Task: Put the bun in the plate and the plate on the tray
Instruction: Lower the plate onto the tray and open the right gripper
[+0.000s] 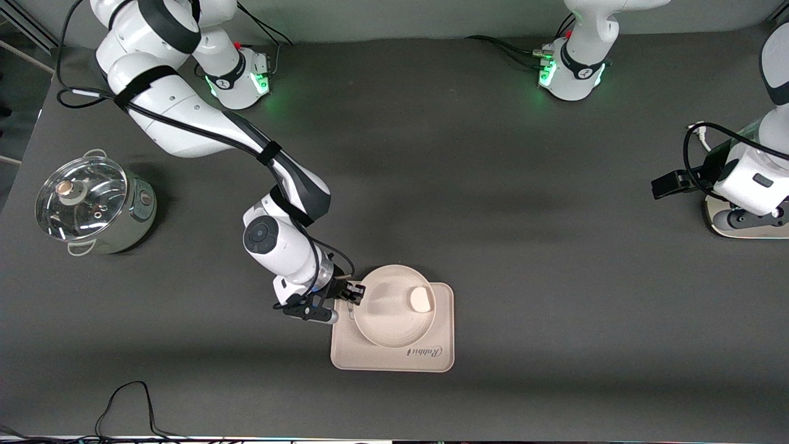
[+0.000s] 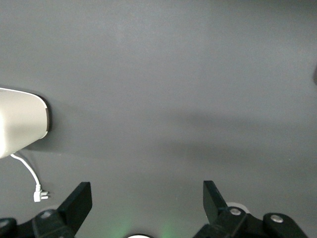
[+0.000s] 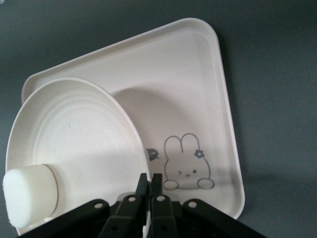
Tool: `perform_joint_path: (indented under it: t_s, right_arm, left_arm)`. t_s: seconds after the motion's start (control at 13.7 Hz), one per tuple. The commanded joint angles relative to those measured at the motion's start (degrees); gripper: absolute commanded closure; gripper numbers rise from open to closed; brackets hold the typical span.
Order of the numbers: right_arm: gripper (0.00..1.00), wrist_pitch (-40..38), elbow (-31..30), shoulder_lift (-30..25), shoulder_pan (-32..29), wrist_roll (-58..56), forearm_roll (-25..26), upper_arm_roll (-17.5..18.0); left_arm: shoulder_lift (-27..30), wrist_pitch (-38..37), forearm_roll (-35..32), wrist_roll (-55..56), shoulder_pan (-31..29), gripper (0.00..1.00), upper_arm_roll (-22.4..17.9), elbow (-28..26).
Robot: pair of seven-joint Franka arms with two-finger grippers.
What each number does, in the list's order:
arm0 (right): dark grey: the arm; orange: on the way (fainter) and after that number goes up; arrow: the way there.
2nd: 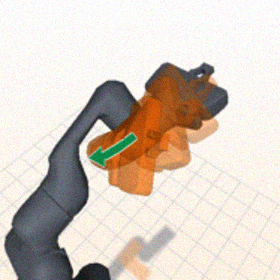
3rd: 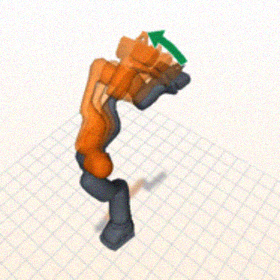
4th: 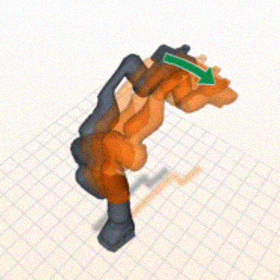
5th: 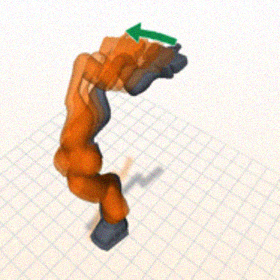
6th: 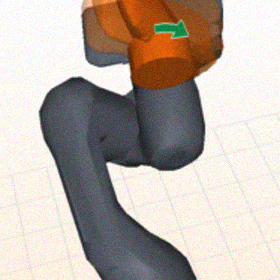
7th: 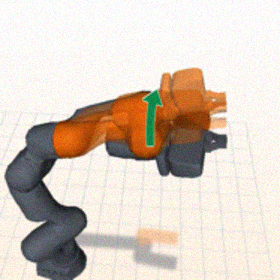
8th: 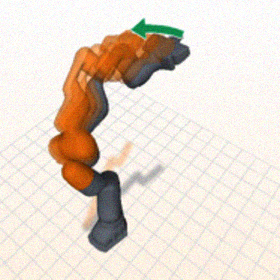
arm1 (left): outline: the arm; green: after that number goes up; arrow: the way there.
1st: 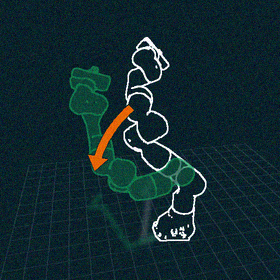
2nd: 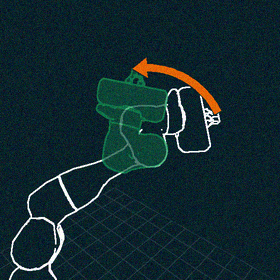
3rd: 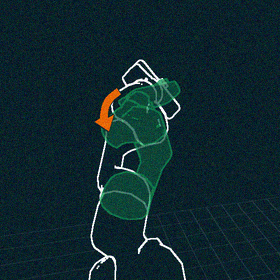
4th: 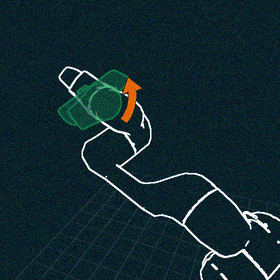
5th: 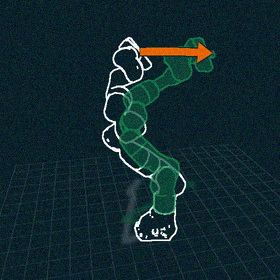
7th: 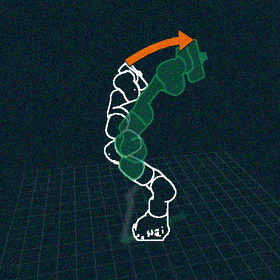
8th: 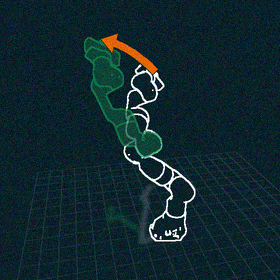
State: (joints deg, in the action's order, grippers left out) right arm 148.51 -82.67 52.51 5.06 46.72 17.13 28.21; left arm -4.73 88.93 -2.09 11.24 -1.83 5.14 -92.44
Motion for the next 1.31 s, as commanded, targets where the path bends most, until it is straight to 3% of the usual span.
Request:
perform_joint_path:
  t_s: [0.0, 0.29, 0.36, 0.44, 0.88, 1.24]
  right_arm:
    - [1.0, 1.1, 4.4, 3.8, 1.0, -0.8, 1.8, -0.8]
    - [1.0, 1.2, 5.3, 4.8, 1.0, -0.9, 1.9, -0.9]
    - [0.69, 1.2, 5.4, 4.8, 1.0, -0.8, 1.9, -0.9]
    - [0.01, 1.2, 5.3, 4.7, 1.1, -0.8, 2.0, -0.9]
    - [0.0, 0.2, 5.4, 1.0, 0.1, -1.0, 3.4, -0.8]
    - [0.0, -11.9, 3.8, -7.4, -2.7, -1.8, 2.8, -0.8]
  left_arm:
    - [0.3, -0.9, -0.5, -0.3, 0.0, 0.0, 0.0, 0.0]
    - [0.3, -0.9, -0.5, -0.3, 0.1, 0.0, 0.0, 0.0]
    - [0.3, -0.9, -0.5, -0.3, 0.1, 0.0, 0.0, 0.0]
    - [0.3, -0.9, -0.4, -0.3, 0.1, 0.0, 0.0, 0.0]
    - [0.3, -1.0, -0.4, -0.3, 0.0, 0.0, 0.0, 0.0]
    - [0.9, -1.4, -0.4, -0.2, 0.0, 0.0, 0.0, 0.0]
